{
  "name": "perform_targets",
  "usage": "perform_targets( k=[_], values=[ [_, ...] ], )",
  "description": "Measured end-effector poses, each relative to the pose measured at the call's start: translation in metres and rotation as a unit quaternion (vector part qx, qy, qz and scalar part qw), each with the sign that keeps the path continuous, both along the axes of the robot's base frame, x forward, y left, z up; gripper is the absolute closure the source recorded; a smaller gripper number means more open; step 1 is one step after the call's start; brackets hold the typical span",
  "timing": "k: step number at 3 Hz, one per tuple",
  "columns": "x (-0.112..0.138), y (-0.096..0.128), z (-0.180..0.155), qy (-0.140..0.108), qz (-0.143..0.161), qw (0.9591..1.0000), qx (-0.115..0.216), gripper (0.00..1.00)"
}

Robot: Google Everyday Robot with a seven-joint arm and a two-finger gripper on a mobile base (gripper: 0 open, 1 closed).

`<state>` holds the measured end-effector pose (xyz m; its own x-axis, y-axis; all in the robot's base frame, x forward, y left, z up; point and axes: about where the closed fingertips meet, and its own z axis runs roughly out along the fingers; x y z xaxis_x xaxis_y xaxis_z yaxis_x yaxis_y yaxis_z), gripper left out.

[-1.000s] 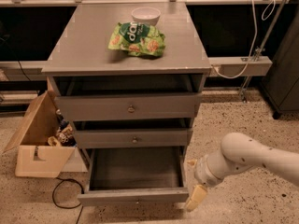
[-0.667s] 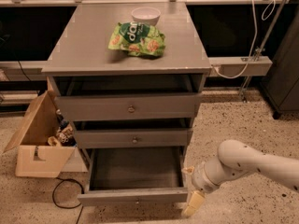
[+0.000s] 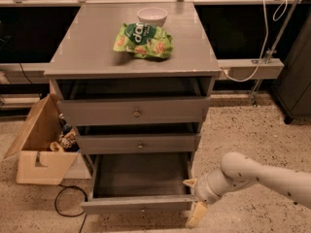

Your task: Close bottom drawer

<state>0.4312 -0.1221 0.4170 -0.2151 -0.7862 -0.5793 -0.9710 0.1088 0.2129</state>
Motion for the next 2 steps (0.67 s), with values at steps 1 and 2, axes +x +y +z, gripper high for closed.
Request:
perform_targets(
  k=[1, 2],
  values=[
    [0.017, 0.002, -0.053, -0.009, 0.030, 0.9984, 0.048, 0.00],
    [0.023, 0.008, -0.111, -0.003, 0.047, 0.9951, 0.086, 0.18]
  ],
)
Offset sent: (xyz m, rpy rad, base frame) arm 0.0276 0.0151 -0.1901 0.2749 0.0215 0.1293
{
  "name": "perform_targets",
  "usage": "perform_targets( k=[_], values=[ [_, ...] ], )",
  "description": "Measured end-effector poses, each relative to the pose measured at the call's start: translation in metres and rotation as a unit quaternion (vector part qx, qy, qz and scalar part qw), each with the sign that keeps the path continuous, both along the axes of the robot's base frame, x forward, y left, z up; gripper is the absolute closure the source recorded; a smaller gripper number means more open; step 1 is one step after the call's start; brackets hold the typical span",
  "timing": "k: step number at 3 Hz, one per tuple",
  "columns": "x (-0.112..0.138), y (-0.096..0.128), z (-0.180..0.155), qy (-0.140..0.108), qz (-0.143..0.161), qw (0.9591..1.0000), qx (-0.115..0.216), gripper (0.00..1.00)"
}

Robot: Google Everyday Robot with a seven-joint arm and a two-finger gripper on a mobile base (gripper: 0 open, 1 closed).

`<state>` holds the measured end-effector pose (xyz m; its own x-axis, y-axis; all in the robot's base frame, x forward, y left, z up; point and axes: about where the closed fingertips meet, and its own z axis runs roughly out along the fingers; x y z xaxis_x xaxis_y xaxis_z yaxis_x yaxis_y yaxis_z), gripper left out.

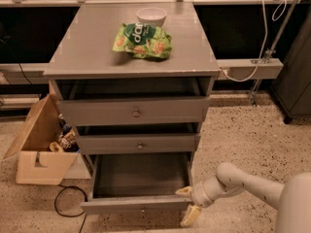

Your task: Close bottom drawer

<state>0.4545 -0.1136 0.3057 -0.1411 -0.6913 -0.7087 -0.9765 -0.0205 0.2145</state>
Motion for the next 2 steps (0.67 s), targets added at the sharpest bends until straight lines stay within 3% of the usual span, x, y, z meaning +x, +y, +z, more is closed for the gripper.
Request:
perform_targets(
  k=[1, 2],
  values=[
    [0.000, 0.001, -0.050, 0.016, -0.001, 0.9996, 0.022, 0.42],
    [-0.001, -0.001, -0.079, 0.023, -0.010, 0.9993, 0.026, 0.65]
  ],
)
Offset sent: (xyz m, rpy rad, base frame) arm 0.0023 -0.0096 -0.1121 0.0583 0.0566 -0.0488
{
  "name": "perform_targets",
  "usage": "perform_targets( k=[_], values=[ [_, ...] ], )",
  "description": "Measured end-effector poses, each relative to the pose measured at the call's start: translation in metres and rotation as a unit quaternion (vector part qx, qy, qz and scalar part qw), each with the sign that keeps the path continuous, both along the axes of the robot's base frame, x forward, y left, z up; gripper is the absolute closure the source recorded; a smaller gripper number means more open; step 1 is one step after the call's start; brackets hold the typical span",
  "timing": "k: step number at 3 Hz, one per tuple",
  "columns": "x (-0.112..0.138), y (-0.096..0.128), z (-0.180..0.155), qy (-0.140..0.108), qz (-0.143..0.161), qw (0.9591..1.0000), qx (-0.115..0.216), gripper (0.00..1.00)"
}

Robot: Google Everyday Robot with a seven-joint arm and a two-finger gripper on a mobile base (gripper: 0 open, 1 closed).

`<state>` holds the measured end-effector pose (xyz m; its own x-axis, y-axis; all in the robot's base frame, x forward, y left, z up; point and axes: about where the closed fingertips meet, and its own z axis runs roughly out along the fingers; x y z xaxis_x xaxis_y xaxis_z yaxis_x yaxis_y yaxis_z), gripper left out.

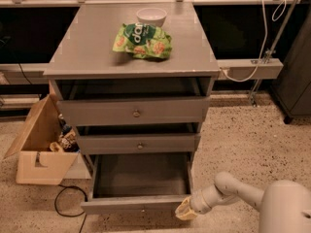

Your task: Close bottom drawer

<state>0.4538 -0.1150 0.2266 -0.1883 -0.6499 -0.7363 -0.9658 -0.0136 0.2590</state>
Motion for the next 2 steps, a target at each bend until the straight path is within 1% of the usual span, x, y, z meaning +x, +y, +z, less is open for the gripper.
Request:
perform_targets(
  k=[1, 2],
  values=[
    [0.002, 0.002, -0.029, -0.004, -0.016, 0.9997, -0.017, 0.89],
    [0.027, 0.002, -0.060, -0.044, -0.052, 0.9969, -0.039, 1.00]
  ],
)
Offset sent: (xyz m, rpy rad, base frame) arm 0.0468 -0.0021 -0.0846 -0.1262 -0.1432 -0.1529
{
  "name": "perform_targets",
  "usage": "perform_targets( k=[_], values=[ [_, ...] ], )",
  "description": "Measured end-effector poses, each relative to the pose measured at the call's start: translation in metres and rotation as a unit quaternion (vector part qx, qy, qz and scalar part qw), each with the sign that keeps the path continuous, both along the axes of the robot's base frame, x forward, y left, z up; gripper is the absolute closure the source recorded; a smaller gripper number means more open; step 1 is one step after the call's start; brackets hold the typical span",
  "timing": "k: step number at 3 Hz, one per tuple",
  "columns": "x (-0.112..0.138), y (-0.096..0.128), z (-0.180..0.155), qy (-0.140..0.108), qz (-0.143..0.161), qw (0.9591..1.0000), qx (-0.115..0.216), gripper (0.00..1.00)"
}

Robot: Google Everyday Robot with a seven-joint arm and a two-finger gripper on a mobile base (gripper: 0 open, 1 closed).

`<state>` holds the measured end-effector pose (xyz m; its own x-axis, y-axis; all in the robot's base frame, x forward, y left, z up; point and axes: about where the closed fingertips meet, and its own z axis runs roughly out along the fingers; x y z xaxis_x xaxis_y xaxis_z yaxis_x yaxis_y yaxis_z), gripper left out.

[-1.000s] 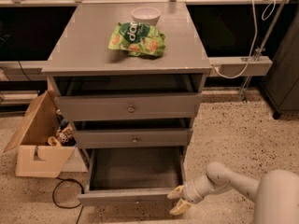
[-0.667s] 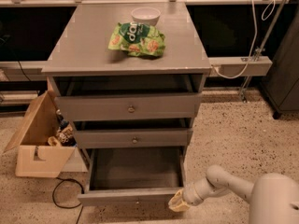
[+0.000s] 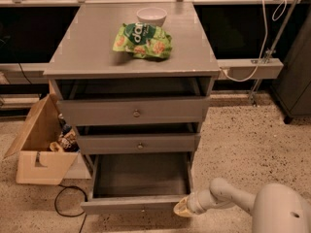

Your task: Close bottom drawer

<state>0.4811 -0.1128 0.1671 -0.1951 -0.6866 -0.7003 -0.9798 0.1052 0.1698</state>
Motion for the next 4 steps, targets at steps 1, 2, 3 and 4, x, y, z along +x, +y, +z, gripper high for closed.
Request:
perform_targets(
  k=[1, 2, 3, 4],
  values=[
    [0.026, -0.007, -0.007, -0.044, -0.046, 0.9980, -0.005, 1.00],
    [0.050, -0.009, -0.010, -0.076, -0.071, 0.9946, 0.010, 1.00],
    [0.050, -0.009, -0.010, -0.076, -0.071, 0.9946, 0.010, 1.00],
    [0.062, -0.006, -0.010, -0.110, -0.065, 0.9916, 0.019, 1.00]
  ],
)
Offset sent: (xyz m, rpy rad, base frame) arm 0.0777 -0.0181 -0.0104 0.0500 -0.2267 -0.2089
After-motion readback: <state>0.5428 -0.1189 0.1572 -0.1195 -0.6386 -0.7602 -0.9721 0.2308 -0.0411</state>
